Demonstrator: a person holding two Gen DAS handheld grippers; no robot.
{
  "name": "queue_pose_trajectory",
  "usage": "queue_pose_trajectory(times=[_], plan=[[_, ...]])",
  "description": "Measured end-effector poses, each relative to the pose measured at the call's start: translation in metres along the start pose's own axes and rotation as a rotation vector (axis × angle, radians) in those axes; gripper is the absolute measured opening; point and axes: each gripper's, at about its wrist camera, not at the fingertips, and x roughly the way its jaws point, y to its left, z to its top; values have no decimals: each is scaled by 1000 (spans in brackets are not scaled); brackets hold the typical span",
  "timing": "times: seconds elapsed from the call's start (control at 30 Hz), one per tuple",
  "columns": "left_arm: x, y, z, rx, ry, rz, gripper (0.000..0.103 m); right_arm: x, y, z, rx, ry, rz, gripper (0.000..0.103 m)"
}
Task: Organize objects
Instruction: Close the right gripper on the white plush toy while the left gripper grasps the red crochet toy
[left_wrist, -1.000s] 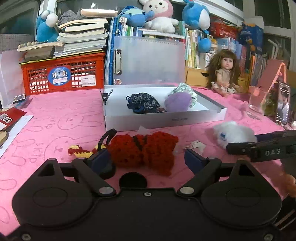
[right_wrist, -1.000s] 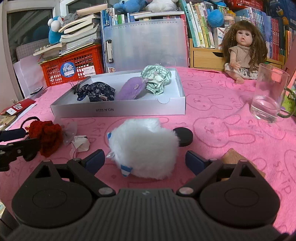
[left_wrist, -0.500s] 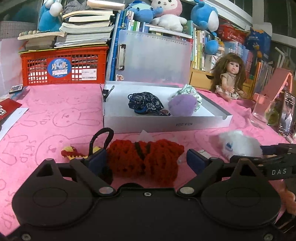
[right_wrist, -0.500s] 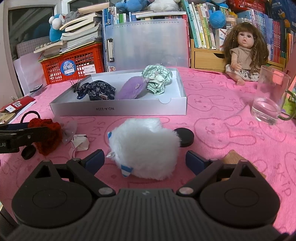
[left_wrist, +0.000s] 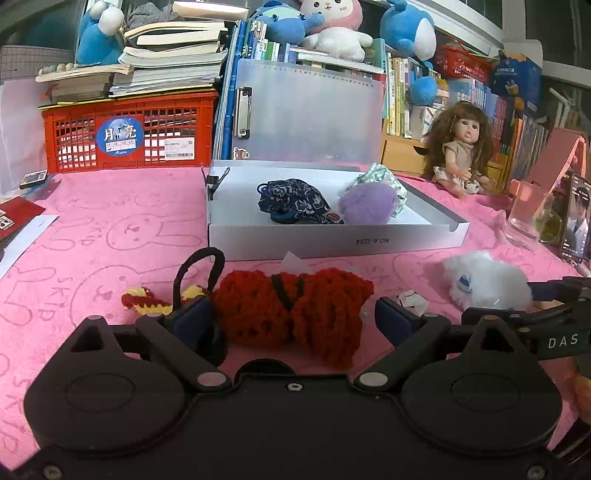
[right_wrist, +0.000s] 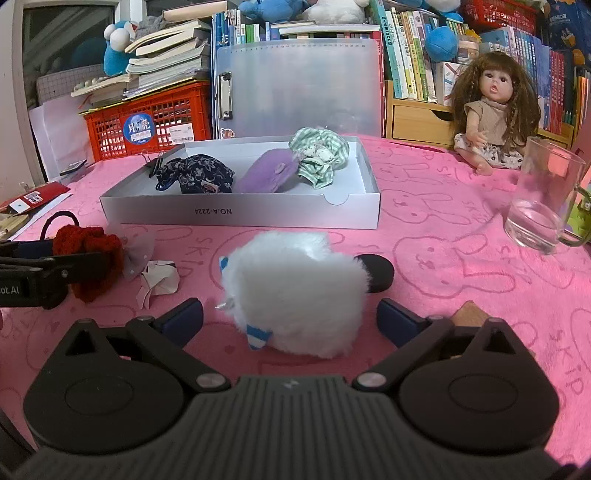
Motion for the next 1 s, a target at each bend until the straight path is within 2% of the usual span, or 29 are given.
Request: queue_pose_trajectory(times=[0.6, 0.77, 0.9, 1.0], plan=[[0, 0, -1, -2, -15, 15, 92, -1, -1, -1, 19, -14, 0, 103], [-2, 0, -3, -3, -25, 29, 78, -2, -4, -2, 38, -23, 9, 103], [-2, -2, -3, 9, -27, 41, 73, -3, -4, -2, 39, -25, 10, 103], [-4, -2, -3, 10, -28, 52, 65, -4, -4, -3, 42, -35, 0, 98]])
